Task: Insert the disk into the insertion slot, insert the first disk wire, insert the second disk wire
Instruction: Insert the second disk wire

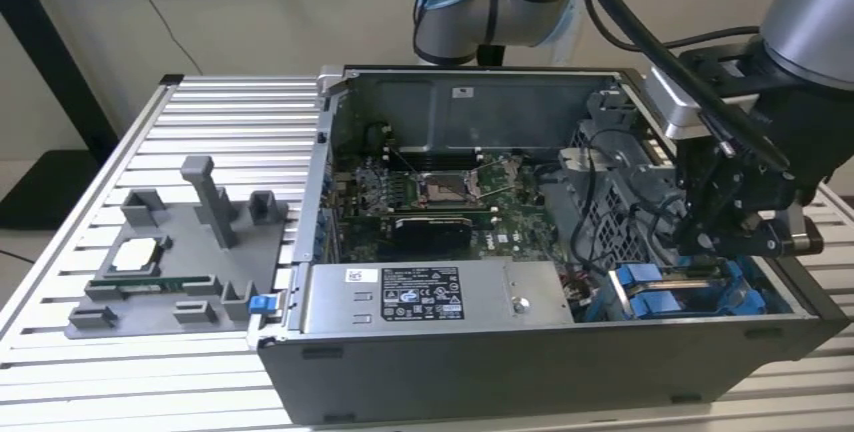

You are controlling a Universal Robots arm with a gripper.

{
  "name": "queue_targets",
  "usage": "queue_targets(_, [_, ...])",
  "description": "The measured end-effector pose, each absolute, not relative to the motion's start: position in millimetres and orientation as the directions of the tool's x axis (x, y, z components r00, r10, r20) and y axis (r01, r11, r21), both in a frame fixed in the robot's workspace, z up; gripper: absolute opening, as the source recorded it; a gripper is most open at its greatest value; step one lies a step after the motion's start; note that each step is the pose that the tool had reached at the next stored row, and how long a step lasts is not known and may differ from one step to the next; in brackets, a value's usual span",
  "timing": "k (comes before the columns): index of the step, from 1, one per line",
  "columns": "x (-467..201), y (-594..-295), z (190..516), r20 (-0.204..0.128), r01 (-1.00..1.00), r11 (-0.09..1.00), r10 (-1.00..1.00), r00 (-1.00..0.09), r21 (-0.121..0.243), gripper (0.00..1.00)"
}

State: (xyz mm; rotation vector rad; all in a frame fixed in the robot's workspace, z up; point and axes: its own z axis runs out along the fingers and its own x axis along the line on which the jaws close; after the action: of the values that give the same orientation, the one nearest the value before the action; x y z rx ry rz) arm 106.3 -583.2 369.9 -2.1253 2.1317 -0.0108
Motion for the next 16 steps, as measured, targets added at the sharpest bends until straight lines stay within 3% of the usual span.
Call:
queue_targets(9, [105,-581,359,-0.081,-0.989,0.005,-0.997,0.007,-0.145,0.00])
queue_targets(16, [104,-580,354,-0.078,-0.988,0.005,-0.997,0.007,-0.154,0.00])
